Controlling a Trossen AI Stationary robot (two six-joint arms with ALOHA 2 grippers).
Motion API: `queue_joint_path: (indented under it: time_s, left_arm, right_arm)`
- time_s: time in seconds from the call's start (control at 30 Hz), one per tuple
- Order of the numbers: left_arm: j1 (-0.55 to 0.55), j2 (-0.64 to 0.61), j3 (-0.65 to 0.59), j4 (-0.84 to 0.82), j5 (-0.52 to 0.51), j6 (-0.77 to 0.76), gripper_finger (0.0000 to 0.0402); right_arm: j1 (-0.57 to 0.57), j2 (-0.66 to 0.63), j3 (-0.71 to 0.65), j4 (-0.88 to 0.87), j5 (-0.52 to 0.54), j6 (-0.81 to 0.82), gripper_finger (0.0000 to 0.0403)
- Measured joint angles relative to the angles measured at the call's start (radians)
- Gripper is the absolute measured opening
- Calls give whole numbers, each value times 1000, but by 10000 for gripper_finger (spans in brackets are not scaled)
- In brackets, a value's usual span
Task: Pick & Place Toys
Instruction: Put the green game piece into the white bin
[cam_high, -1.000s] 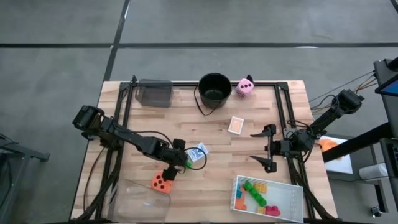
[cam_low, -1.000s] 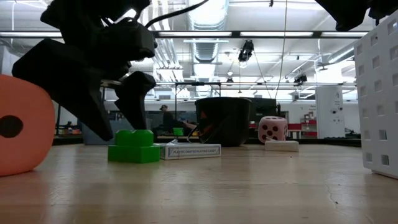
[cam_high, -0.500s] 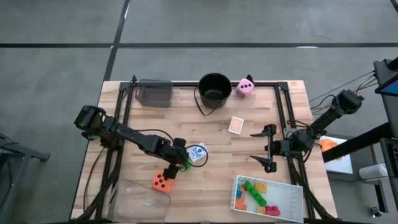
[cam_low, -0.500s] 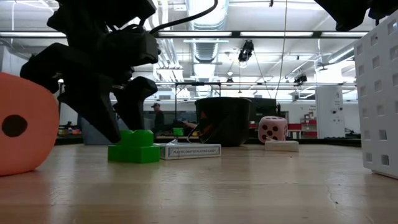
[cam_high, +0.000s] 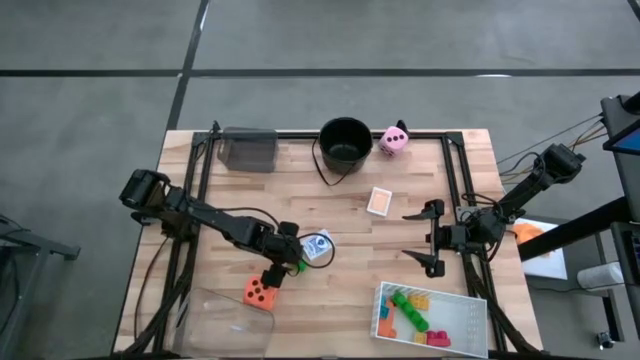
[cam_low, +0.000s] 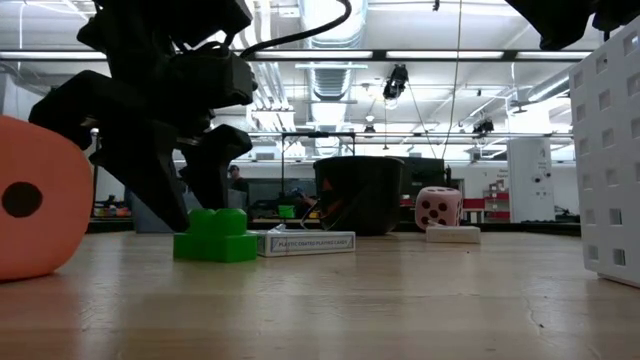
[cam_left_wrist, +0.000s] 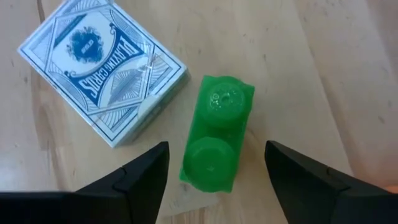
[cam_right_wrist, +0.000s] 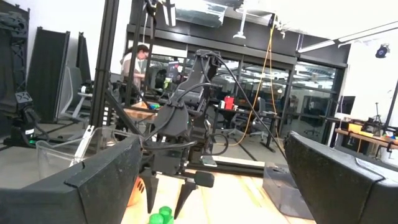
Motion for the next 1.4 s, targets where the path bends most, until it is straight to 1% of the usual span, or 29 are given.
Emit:
queue_joint_path:
  time_s: [0.1, 0.17, 0.37, 0.4, 0.73, 1.13, 1.27, 1.4]
  left_arm:
    - [0, 0, 0, -3, 0, -12, 248]
    - [0, 0, 0, -3, 0, -12, 224]
    - [0, 0, 2, -6, -7, -16, 113]
    - [0, 0, 2, -6, -10, -16, 100]
    - [0, -7, 6, -19, -12, -16, 99]
    - [0, -94, 30, -33, -41, -6, 99]
    - [0, -124, 30, 23, -39, -12, 99]
    - [3, -138, 27, 200, -36, 19, 99]
  right_arm:
    - [0, 0, 0, 0, 0, 0, 387]
    - [0, 0, 0, 0, 0, 0, 387]
    - [0, 0, 0, 0, 0, 0, 387]
    - [0, 0, 0, 0, 0, 0, 387]
    - [0, 0, 0, 0, 0, 0, 387]
    - [0, 0, 0, -5, 0, 7, 387]
    - [0, 0, 0, -9, 0, 11, 387]
    - [-1, 13, 0, -19, 0, 27, 387]
